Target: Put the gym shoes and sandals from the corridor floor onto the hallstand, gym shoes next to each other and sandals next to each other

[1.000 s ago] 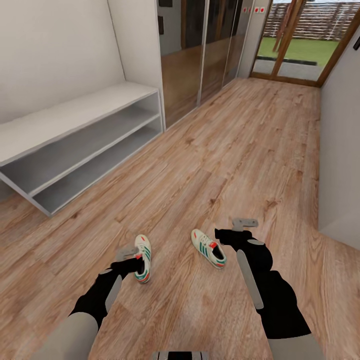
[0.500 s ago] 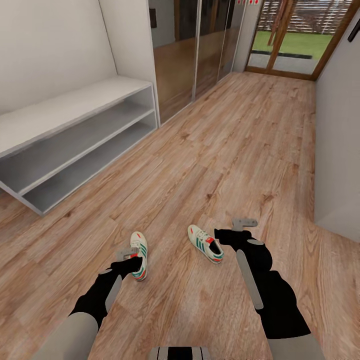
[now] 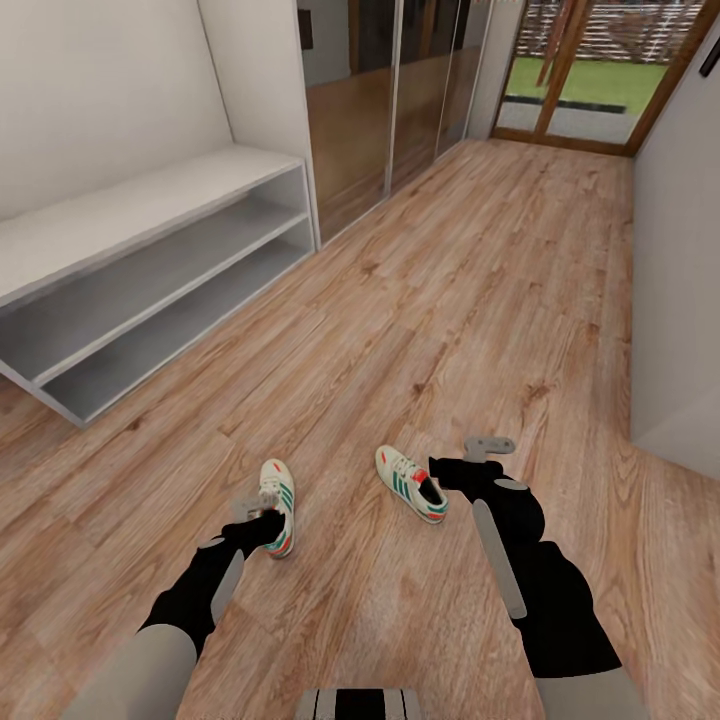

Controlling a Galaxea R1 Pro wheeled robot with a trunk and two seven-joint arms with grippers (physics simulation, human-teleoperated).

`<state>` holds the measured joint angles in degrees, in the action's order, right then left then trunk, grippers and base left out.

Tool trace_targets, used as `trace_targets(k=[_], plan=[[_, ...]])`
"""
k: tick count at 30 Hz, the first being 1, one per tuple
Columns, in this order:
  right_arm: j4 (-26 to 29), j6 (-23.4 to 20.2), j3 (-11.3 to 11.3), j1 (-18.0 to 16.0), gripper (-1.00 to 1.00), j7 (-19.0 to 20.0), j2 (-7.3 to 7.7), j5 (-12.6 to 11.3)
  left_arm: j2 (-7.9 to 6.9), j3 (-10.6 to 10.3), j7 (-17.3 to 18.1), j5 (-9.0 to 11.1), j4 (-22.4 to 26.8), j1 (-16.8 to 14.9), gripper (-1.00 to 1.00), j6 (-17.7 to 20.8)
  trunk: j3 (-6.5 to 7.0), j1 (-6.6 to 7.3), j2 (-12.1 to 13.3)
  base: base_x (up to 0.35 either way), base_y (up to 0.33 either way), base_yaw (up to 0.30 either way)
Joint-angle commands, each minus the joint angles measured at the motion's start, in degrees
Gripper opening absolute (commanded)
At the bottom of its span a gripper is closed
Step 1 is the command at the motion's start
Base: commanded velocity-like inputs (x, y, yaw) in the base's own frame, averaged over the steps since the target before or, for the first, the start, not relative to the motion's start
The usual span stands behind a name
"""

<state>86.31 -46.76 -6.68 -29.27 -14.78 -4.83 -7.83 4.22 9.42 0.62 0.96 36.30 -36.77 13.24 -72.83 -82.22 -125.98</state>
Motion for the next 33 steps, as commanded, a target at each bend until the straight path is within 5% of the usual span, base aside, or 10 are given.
trace_targets(k=[1,8,18,23,33], plan=[[0.0,0.0,0.0,0.0,1.00,0.0,0.00,0.0,0.00,0.0,0.0,0.0,0.0,0.0,1.00,0.0,-0.27,-0.23,-0.4,0.000,0.000,0.000],[0.0,0.0,-0.1,0.0,1.00,0.0,0.00,0.0,0.00,0.0,-0.1,0.0,0.0,-0.1,1.00,-2.7,-2.13,-1.76,-3.2,0.000,0.000,0.000],[0.0,0.1,-3.7,0.0,1.00,0.0,0.00,0.0,0.00,0.1,-0.1,0.0,0.1,-0.1,1.00,-5.0,-4.82,-3.96,-7.2,0.000,0.000,0.000],[0.0,8.0,-4.4,0.0,1.00,-0.1,0.00,0.0,-0.03,0.1,-0.2,0.0,0.1,-0.1,1.00,-7.7,-6.16,-5.06,-9.2,0.000,0.000,0.000],[0.0,10.6,-4.5,0.0,1.00,-0.2,0.00,0.0,-0.08,0.9,-0.3,0.0,0.1,-0.1,1.00,-8.9,-8.85,-7.25,-13.3,0.000,0.000,0.000]])
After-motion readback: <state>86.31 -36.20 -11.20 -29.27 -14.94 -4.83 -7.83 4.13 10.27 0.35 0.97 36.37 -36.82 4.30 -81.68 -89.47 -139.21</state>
